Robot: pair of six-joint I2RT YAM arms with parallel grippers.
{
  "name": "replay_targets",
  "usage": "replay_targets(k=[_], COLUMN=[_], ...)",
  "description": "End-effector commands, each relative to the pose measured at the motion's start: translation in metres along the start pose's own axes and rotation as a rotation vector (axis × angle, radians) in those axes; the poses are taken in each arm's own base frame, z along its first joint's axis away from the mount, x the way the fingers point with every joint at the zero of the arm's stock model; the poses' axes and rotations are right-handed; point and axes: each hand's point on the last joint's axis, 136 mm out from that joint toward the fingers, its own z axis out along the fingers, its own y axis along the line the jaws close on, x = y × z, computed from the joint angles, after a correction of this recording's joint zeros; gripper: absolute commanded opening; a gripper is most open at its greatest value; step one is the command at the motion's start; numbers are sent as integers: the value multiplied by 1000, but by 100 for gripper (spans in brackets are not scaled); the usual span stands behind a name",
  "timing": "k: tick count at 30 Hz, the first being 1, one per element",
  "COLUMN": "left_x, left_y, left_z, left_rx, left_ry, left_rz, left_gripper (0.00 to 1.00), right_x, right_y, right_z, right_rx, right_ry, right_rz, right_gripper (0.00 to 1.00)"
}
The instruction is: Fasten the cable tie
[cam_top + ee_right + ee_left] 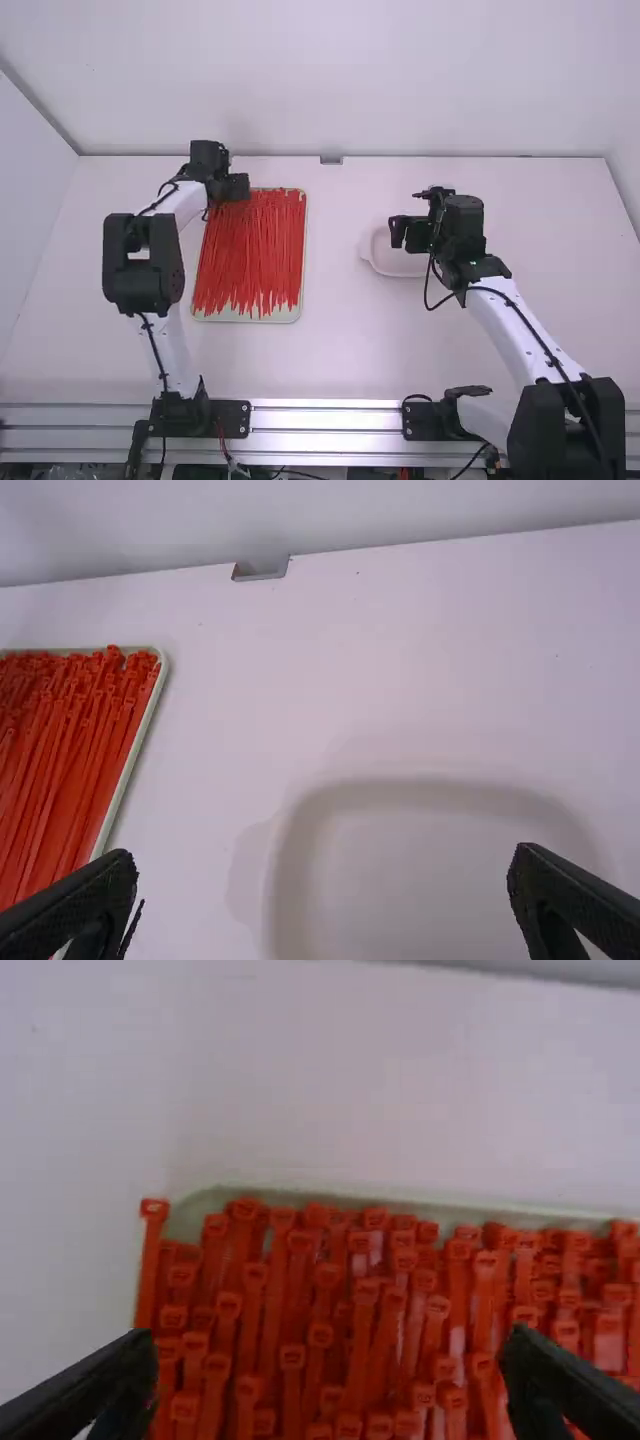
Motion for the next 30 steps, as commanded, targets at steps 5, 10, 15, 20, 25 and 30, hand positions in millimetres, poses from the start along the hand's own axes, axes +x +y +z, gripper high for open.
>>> replay_targets(k=[5,10,15,20,25,30], left_x=[16,18,18,18,19,22], left_y=[-20,-22,-21,-18,-21,-22], left_z=[26,27,27,27,27,27], left_rx=[35,37,36,32,36,43], left_ry=[20,24,25,23,29,41], left_rz=[28,31,30,26,42,41], left_gripper=[71,59,51,47,43,44], right_x=[-15,-15,-20,-20,-16,-15], right_y=[4,13,31,43,45,43], right_z=[-2,-1,0,5,14,18], right_rx=[-11,-30,-71,-96,-104,-116], right_ry=[-29,-32,-56,-65,-51,-46], right_rz=[-2,8,-23,-46,-34,-22], right_gripper=[99,99,99,99,99,99])
